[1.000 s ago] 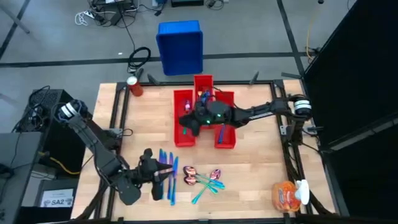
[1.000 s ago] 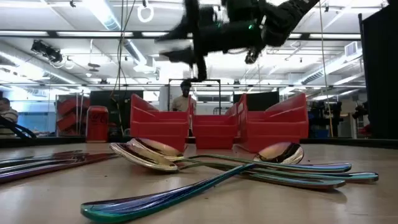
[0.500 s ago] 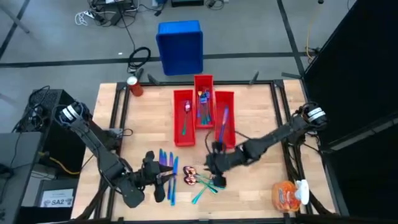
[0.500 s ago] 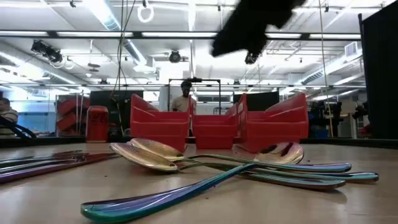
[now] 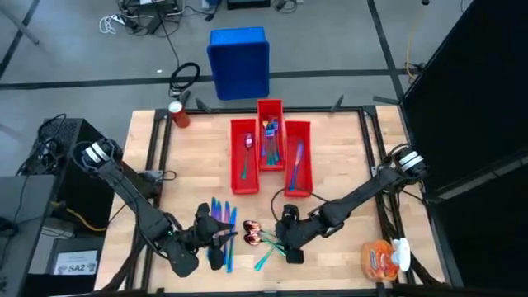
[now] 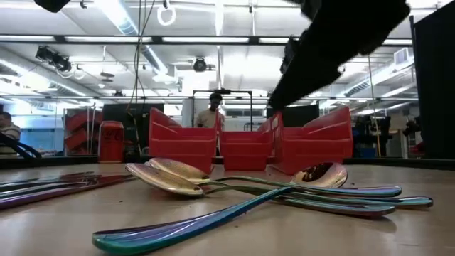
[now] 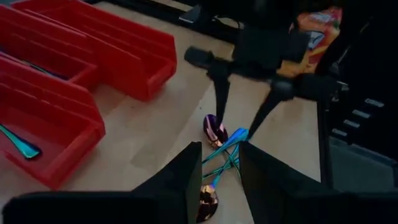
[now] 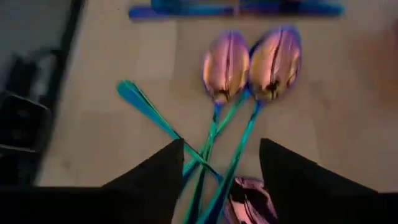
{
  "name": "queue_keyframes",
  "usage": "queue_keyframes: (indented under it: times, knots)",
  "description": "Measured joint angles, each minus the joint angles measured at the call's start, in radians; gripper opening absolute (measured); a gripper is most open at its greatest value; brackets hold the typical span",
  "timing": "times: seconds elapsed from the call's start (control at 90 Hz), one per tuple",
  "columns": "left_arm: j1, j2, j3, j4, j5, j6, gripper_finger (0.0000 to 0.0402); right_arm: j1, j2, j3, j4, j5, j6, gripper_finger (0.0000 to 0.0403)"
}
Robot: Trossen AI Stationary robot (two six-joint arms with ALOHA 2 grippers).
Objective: Sort silverware
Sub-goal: Put the iridescent spoon into the left orange bin
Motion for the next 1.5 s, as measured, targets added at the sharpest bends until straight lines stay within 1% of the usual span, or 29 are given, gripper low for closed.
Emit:
queue_keyframes:
  times: [0.144,0.3,0.422,0.6,0.733,0.856,0.978,1.067,1.144,1.211,1.422,1.5]
  knots:
    - [0.002,0.005,0.0,-0.004,0.009,0.002,0.009,-0.012,0.051,0.0,0.017,0.0,-0.001,0.0214]
    - [0.002,0.01,0.0,-0.003,0.009,0.003,0.009,-0.039,0.084,-0.001,0.047,0.002,0.016,0.0219]
    - [0.002,0.01,0.0,-0.002,0.01,0.003,0.009,-0.06,0.083,0.0,0.063,0.006,0.016,0.0208]
    - [0.002,0.01,0.0,-0.002,0.01,0.003,0.009,-0.064,0.086,-0.001,0.083,0.001,0.016,0.0179]
    - [0.005,0.016,0.0,0.002,0.011,0.006,0.009,-0.054,0.116,-0.001,0.143,-0.001,-0.006,0.0164]
    - [0.006,0.016,0.0,0.022,0.016,0.004,0.009,-0.048,0.161,0.0,0.174,0.005,-0.002,0.0166]
    - [0.007,0.016,0.0,0.054,0.033,0.017,0.009,-0.058,0.177,0.003,0.166,0.009,0.025,0.0176]
    - [0.006,0.016,0.0,0.052,0.036,0.028,0.009,-0.069,0.18,0.001,0.141,0.011,0.041,0.0174]
    - [0.006,0.016,0.0,0.047,0.038,0.03,0.009,-0.073,0.177,0.001,0.14,0.01,0.051,0.0159]
    - [0.007,0.016,0.0,0.047,0.037,0.034,0.009,-0.074,0.176,0.001,0.141,0.008,0.053,0.0134]
    - [0.007,0.016,0.0,0.042,0.037,0.036,0.009,-0.074,0.175,0.001,0.141,0.006,0.059,0.002]
    - [0.007,0.016,0.0,0.043,0.037,0.036,0.009,-0.072,0.175,0.001,0.146,0.009,0.061,0.0008]
